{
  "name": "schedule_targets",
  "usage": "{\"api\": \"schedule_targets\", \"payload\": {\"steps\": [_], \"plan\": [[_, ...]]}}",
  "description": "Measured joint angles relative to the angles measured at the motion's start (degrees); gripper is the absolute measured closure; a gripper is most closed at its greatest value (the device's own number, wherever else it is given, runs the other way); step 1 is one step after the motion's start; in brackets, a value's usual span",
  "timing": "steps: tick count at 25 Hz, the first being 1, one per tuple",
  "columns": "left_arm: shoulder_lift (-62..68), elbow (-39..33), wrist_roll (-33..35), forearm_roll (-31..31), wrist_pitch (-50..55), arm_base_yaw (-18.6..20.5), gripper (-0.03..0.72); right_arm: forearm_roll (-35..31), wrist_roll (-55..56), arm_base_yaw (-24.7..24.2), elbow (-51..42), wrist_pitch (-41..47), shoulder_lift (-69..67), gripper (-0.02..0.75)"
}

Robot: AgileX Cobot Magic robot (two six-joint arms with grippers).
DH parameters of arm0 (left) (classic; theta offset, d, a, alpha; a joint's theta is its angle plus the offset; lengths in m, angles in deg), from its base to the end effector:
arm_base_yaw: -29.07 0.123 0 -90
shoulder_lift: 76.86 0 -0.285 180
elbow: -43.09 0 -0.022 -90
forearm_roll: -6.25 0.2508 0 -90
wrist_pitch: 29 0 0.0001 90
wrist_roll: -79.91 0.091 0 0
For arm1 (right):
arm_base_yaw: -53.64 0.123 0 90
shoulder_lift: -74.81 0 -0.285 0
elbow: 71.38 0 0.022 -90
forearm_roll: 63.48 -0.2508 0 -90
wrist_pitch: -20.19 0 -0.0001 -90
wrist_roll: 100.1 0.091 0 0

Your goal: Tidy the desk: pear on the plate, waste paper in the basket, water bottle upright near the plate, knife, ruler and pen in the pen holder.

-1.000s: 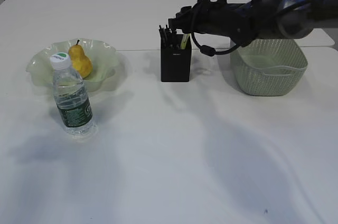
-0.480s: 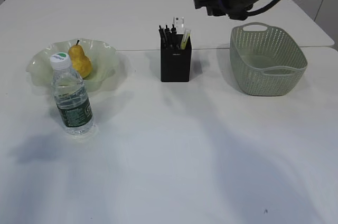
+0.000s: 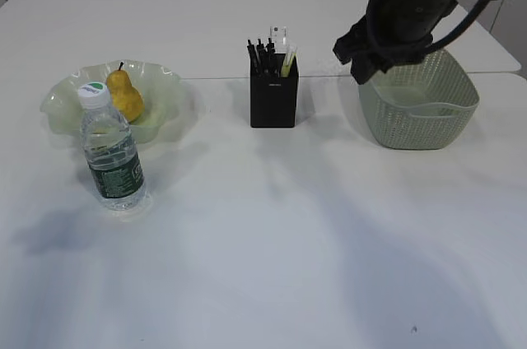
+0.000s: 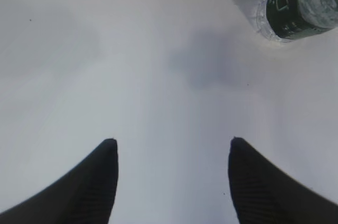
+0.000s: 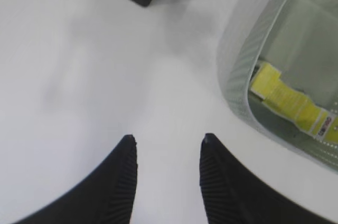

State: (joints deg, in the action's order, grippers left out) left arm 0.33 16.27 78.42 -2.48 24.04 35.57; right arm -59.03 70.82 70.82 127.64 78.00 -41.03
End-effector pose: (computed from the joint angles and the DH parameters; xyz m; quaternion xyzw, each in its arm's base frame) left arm 0.2209 0.0141 0.2785 -0.1007 0.9725 -0.0600 0.2012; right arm 0.3980 0.1168 0.2895 -0.2341 0.9464 -0.0210 0.2215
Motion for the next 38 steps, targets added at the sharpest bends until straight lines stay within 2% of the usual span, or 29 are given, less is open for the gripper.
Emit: {"api": "schedule_targets", "payload": {"steps": [6, 11, 20, 30, 38], "plan": [[0.0, 0.0, 0.0, 0.3, -1.7, 0.0, 0.223, -2.5, -1.7, -2.9, 0.0, 4.4, 0.1, 0.454], [0.0, 0.0, 0.0, 0.4, -1.8, 0.0, 0.223, -7.5, -1.8, -9.0, -0.4, 4.5, 1.3, 0.455], [-0.1, 0.0, 0.0, 2.5, -1.2, 0.0, 0.223, -13.9, -2.2, -20.7, -14.7, -0.3, 10.6, 0.456], [-4.3, 0.0, 0.0, 2.6, 1.7, 0.0, 0.223, -13.0, -2.4, -21.1, -25.2, -2.2, 25.7, 0.456], [-15.8, 0.0, 0.0, 2.6, 8.0, 0.0, 0.223, -11.9, -1.6, -21.1, -34.0, -1.9, 39.9, 0.456]]}}
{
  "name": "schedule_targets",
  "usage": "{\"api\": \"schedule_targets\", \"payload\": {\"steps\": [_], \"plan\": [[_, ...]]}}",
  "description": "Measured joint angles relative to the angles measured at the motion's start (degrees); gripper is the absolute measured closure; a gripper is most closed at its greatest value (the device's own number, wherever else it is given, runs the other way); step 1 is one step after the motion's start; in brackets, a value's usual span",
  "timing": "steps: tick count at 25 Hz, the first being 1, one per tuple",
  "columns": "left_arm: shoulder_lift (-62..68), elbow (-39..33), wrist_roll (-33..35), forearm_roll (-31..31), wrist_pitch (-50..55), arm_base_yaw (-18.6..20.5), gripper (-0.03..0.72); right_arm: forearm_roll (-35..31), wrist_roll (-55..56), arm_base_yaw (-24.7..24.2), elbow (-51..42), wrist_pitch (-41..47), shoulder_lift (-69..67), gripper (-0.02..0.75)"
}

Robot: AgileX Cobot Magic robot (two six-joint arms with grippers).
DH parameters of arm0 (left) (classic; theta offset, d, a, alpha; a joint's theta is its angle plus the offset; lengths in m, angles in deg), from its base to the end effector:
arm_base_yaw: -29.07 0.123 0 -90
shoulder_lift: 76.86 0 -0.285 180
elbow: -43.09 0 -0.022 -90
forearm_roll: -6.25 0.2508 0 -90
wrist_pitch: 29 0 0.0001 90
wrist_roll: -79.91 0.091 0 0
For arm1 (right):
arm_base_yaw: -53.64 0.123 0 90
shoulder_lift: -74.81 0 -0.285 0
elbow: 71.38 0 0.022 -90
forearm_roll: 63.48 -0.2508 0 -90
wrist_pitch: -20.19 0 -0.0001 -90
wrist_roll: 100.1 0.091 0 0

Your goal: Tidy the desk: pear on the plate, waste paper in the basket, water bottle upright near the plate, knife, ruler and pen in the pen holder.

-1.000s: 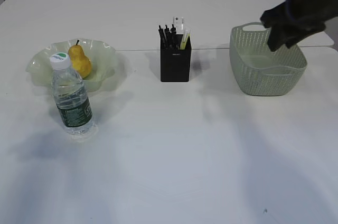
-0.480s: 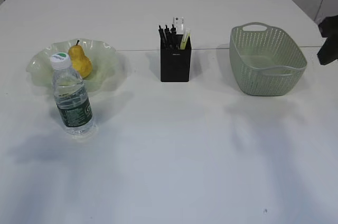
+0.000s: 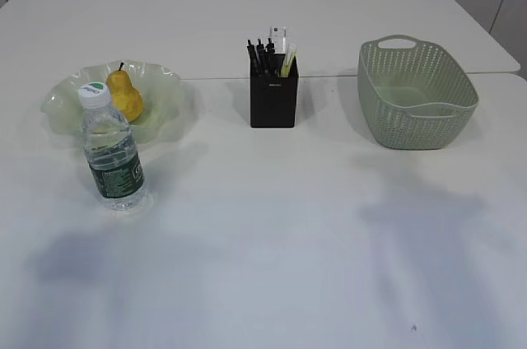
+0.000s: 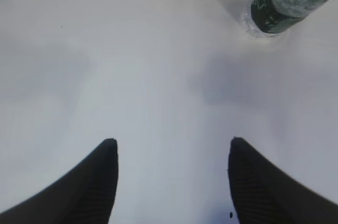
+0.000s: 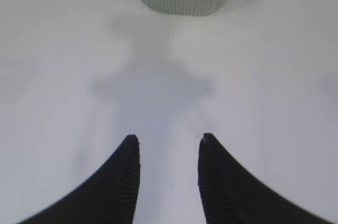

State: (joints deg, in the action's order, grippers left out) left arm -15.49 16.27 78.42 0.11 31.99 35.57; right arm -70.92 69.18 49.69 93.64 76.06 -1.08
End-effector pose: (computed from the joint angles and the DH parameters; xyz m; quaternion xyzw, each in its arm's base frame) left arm 0.1599 0.0096 0.3253 -0.0796 0.9594 -0.0404 0.2674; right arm 0.2316 -0.0062 0.3421 -0.0370 0.9556 0.0249 0.2912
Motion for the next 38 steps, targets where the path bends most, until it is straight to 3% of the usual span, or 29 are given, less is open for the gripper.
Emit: {"api": "schedule_targets", "payload": {"steps": [5, 12, 23, 38], "plan": [[-7.4, 0.0, 0.0, -0.2, 1.8, -0.1, 0.223, 1.3, 3.1, 0.0, -7.1, 0.9, 10.3, 0.456], [-15.8, -1.3, 0.0, -0.3, 7.0, -5.6, 0.223, 1.9, 6.5, 0.0, -12.1, 6.8, 23.2, 0.457], [-36.7, -11.4, 0.0, -0.1, 11.0, -5.8, 0.223, 2.3, 6.8, 0.0, -16.8, 15.2, 40.8, 0.457], [-53.1, -16.3, 0.0, 0.2, 11.9, -5.8, 0.223, 6.6, 6.8, 0.0, -17.3, 16.9, 59.0, 0.457]]}}
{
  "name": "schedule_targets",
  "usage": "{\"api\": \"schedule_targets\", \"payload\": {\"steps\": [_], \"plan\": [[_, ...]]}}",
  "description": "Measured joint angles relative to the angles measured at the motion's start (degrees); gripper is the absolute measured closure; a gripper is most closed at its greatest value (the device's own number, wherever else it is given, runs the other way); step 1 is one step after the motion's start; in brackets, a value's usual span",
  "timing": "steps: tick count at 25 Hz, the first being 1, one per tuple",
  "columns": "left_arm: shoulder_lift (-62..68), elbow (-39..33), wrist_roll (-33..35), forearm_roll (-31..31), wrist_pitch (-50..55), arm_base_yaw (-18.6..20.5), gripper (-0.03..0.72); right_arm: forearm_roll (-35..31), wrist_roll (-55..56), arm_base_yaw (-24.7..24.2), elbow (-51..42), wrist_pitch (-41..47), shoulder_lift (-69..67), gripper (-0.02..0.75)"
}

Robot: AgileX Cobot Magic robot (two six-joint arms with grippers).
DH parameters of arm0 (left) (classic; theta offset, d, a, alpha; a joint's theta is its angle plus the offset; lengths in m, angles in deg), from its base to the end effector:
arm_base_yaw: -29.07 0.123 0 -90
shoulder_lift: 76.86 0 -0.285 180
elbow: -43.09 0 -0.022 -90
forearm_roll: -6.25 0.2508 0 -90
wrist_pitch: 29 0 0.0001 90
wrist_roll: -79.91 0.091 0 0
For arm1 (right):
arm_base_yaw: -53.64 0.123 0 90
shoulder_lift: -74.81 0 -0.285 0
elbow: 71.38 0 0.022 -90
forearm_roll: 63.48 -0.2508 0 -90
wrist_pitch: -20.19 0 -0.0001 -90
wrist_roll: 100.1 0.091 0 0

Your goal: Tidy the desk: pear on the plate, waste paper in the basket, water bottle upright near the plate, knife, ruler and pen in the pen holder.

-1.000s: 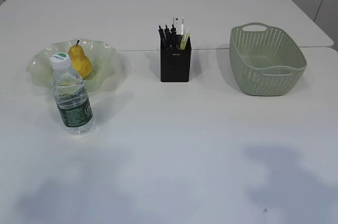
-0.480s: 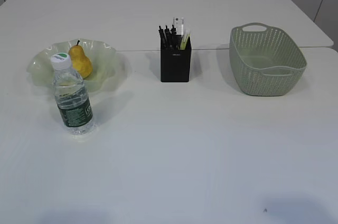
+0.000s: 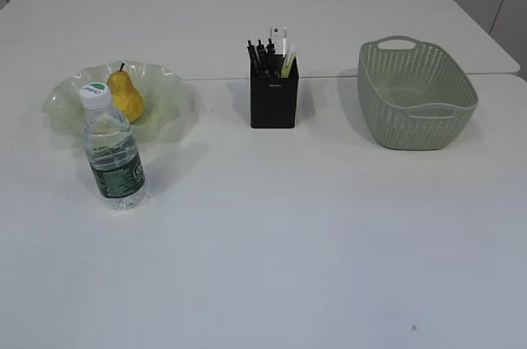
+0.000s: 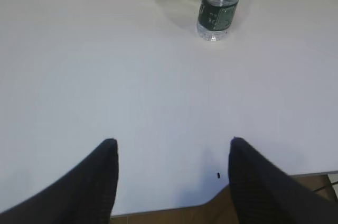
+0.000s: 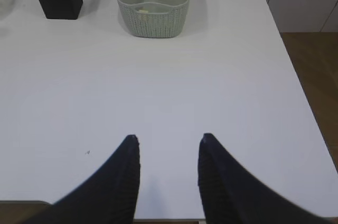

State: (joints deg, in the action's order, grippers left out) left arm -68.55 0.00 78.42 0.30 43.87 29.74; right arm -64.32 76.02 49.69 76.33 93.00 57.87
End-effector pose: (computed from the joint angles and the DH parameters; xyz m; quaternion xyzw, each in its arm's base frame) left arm -0.0248 -0.0093 0.2869 -0.0070 0.8829 -0.0543 0.4664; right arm -0.0198 0.0026 0.3381 -0.0010 0.8748 -0.0259 0.4839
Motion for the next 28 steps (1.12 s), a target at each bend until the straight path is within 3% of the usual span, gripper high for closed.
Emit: {"api": "schedule_targets", "payload": {"steps": [13, 19, 28], "plan": [[-0.1, -0.5, 0.0, 3.7, 0.0, 0.0, 0.223, -8.4, -7.3, 1.3, -13.2, 0.1, 4.3, 0.457], [-0.1, -1.0, 0.0, 3.8, 0.0, 0.0, 0.223, -6.6, -10.9, 6.9, -13.9, -0.4, 4.3, 0.457], [-0.1, -2.1, 0.0, 3.5, -3.4, 0.0, 0.223, -5.8, -9.8, 7.1, -15.6, -6.0, 4.3, 0.456]]}}
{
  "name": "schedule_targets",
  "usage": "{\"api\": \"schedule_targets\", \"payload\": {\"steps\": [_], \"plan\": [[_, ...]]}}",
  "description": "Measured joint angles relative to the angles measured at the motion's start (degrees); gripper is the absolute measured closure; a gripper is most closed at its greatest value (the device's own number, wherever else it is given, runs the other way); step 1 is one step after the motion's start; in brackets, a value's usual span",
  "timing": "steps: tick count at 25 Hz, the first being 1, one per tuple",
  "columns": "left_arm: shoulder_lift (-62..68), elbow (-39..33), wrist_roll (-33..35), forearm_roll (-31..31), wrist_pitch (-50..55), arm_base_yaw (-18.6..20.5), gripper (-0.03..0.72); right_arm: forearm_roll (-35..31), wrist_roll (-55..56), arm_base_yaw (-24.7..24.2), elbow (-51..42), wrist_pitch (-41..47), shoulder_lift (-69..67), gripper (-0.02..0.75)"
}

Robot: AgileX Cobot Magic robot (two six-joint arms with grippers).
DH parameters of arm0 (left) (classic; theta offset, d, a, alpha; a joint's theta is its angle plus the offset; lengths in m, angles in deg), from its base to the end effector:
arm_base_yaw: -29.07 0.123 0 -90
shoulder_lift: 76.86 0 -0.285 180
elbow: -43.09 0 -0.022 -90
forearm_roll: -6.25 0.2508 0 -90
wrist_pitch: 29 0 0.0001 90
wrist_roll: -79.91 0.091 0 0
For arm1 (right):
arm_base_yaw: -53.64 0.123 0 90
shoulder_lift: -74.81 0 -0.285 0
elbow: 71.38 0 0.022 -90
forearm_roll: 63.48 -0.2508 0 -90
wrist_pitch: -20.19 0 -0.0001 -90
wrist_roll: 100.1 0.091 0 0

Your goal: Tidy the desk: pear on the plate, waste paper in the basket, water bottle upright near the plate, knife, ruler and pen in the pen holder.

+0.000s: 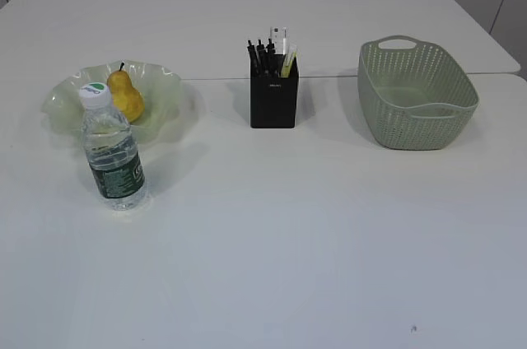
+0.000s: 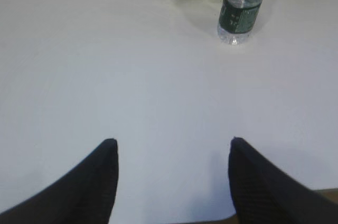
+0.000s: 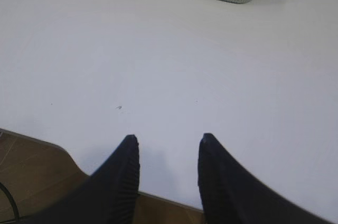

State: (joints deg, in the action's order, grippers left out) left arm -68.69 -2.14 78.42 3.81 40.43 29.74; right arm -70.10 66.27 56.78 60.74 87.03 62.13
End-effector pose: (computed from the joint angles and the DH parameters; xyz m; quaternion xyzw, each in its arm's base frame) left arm -0.0175 -0.0038 0.2813 -0.0136 0.8778 -0.0245 0.4782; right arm 0.0010 0.0097 0.2731 -0.1336 0.8850 0.0170 0.4458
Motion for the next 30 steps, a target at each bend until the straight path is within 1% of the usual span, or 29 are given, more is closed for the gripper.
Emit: {"api": "schedule_targets", "payload": {"steps": [5, 9, 15, 30], "plan": [[0.0, -1.8, 0.0, -0.8, -4.7, 0.0, 0.223, 0.0, 1.3, 0.0, -0.4, -0.3, 0.0, 0.456], [0.0, -2.2, 0.8, -1.7, -5.9, 0.0, 0.223, 0.1, 1.4, 0.0, -0.4, -0.4, 0.0, 0.457], [0.0, -2.2, 3.6, -3.8, -6.0, 0.0, 0.223, 0.2, 1.5, 0.0, -0.4, -0.4, 0.0, 0.456], [0.0, -2.2, 4.0, -3.9, -6.0, 0.0, 0.223, 0.2, 1.6, 0.0, -0.4, -0.6, 0.0, 0.456]]}}
